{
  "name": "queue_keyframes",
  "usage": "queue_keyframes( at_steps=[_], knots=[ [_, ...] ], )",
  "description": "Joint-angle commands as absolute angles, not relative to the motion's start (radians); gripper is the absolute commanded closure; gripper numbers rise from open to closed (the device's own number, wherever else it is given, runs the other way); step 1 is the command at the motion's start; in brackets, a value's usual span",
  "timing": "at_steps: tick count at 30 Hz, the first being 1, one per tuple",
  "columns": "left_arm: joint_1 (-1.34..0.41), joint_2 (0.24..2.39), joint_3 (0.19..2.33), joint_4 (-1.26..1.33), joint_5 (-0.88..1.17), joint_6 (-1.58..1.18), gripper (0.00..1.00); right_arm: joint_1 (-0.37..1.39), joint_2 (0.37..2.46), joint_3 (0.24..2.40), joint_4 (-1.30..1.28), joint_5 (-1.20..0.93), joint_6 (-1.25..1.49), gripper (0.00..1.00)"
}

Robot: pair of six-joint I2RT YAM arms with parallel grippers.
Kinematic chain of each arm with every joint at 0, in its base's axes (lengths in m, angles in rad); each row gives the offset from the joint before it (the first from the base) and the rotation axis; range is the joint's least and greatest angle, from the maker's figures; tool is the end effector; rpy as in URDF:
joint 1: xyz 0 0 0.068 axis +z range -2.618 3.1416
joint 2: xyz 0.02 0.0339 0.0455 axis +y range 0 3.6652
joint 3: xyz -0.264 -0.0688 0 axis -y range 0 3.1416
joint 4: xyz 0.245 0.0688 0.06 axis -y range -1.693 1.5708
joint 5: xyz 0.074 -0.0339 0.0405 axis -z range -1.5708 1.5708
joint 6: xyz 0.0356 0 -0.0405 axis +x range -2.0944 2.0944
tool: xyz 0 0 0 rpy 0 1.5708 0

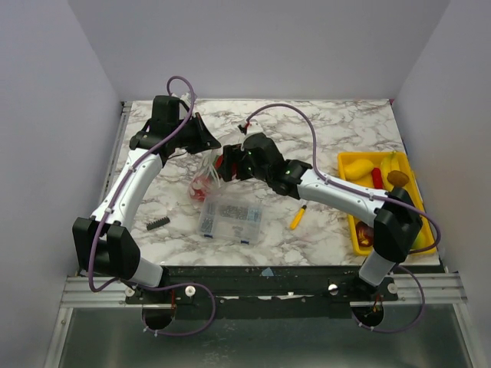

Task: Place the food in the zip-top bag and seal the zipper
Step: Place the fake vegetable in the zipper food storage bag.

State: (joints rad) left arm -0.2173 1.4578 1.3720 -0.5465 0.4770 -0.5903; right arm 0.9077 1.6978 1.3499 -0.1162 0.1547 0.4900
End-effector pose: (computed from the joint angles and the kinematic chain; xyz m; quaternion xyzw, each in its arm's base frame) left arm 0.3135 -0.0860 0.3522 -0.0557 0.8714 -0.3664 0.3213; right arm 0.2517 0.3133 0.2994 -0.1361 0.8382 0.2868 0.4434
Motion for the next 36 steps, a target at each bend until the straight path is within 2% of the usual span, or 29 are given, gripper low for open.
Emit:
queue_keyframes(
  at_steps=[1,3,6,14,20,26,29,33,36],
  knots=[
    [-0.219,1.432,1.372,-0.530,0.487,-0.575,1.00,0.904,1.709,1.414,-0.205,0.249,0.454,0.15],
    [-0.219,1.431,1.374,-0.530,0.488,-0.575,1.00,0.904,1.713,1.435,-0.228,0.257,0.464,0.11],
    [-0.220,1.434,1.374,-0.530,0.489,-0.575,1.00,0.904,1.729,1.474,-0.274,0.263,0.476,0.10],
    [-0.219,1.432,1.374,-0.531,0.492,-0.575,1.00,0.905,1.676,1.488,-0.309,0.282,0.487,0.10],
    [-0.220,1.408,1.380,-0.525,0.522,-0.569,1.00,0.904,1.605,1.506,-0.390,0.375,0.482,0.11],
    [-0.219,1.349,1.373,-0.537,0.379,-0.542,1.00,0.904,1.506,1.457,-0.382,0.398,0.492,0.10],
    [-0.217,1.392,1.377,-0.581,0.280,-0.540,1.00,0.902,1.498,1.445,-0.376,0.426,0.492,0.09],
    [-0.219,1.560,1.434,-0.620,0.445,-0.547,1.00,0.902,1.505,1.447,-0.378,0.416,0.495,0.09],
    [-0.228,1.546,1.463,-0.618,0.424,-0.543,1.00,0.902,1.481,1.438,-0.393,0.425,0.511,0.09]
  ],
)
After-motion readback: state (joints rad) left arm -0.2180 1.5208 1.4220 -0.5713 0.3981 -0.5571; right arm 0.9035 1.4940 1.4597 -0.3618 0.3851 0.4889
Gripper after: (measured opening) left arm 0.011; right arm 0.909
